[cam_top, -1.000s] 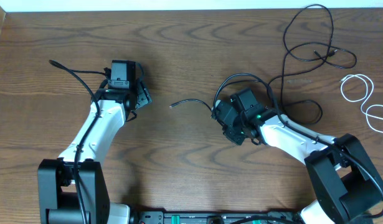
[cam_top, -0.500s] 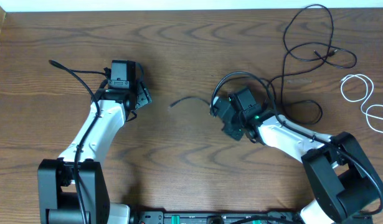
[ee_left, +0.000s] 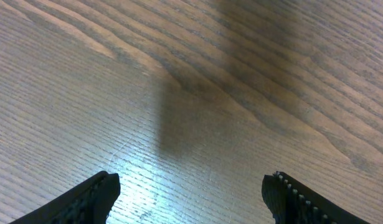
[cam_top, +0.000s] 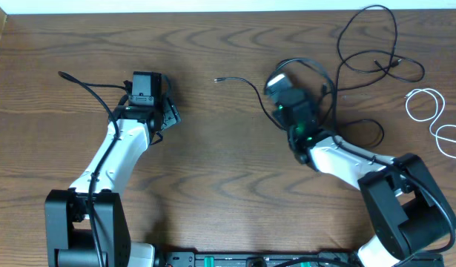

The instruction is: Untangle cables

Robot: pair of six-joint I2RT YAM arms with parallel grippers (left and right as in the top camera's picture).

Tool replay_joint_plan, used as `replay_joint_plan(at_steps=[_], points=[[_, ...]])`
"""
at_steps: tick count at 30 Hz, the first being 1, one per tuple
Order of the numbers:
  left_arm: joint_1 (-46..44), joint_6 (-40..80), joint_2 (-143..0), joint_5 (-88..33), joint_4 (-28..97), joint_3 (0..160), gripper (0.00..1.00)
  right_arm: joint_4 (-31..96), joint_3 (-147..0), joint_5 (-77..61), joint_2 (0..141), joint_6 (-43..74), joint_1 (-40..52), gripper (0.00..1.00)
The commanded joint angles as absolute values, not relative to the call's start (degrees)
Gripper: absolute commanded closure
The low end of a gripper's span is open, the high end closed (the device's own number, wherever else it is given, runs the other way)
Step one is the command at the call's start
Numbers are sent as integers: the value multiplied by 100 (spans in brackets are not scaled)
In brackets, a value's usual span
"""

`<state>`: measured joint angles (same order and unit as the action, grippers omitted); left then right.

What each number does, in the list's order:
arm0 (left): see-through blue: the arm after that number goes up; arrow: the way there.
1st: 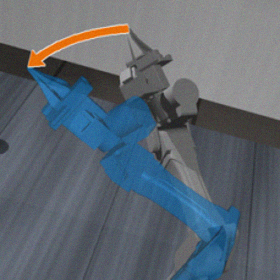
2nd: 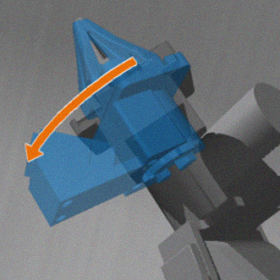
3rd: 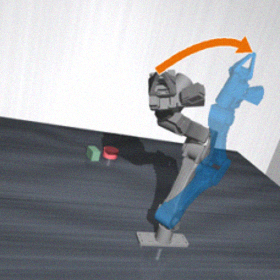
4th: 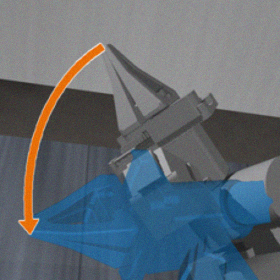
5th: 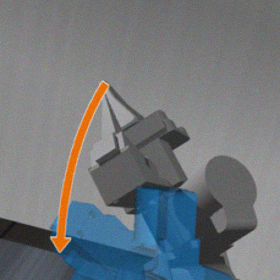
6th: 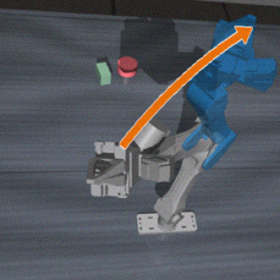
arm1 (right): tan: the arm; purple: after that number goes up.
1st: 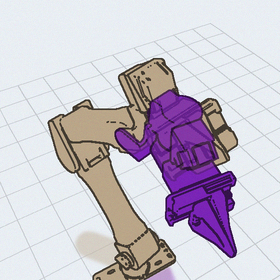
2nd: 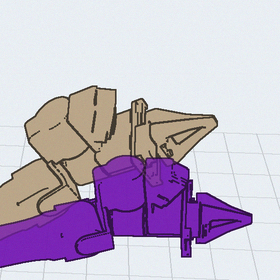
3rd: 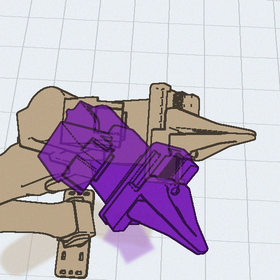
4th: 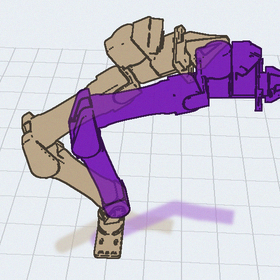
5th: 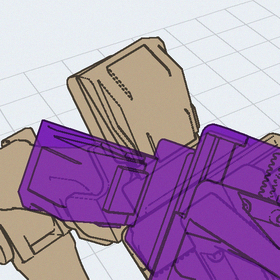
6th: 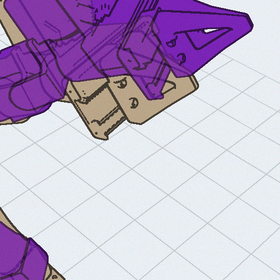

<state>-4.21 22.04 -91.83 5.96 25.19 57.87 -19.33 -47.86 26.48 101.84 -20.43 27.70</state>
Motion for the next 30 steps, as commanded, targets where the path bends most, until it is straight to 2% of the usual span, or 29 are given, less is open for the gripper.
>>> replay_joint_plan(at_steps=[1, 6, 9, 10, 12, 14, 18, 20, 23, 26, 29, 30], points=[[-392, 2169, -9172, 666, 2519, 5819, 21, -1918, -4801, 3345, 10224, -1601, 2408, 99], [-392, 2169, -9172, 666, 2517, 5819, 21, -1586, -4801, 958, 10224, -1398, 2156, 99], [-392, 2169, -9172, 666, 2519, 5819, 21, -1697, -4801, 779, 10224, -849, 2154, 98], [-392, 2169, -9172, 666, 2519, 5819, 21, -1745, -4801, 775, 10224, -740, 2143, 92], [-392, 2169, -9172, 666, 2519, 5819, 21, -1813, -4801, 777, 10224, -711, 2137, 52], [-392, 2169, -9172, 666, 2519, 5819, 21, -1835, -4801, 777, 10224, -714, 2137, 33], [-392, 2169, -9172, 666, 2519, 5819, 21, -1529, -4801, 773, 10224, -421, 2110, 6], [-392, 2167, -9172, 663, 2519, 5819, 21, -1385, -4801, 661, 10224, 143, 1994, 2], [-392, 2069, -9172, 523, 2512, 5819, 10, -1262, -4801, -43, 10224, 722, 1658, 1], [-392, 1197, -9172, -458, 2314, 5819, 10, -1144, -4801, -1011, 10224, 1116, 1160, 3], [-392, 156, -9172, -2115, 2150, 5819, 10, -687, -4801, -1221, 10224, 1699, 652, 1], [-392, 38, -9172, -2320, 2156, 5819, 10, -513, -4801, -1223, 10224, 1769, 539, 1]])
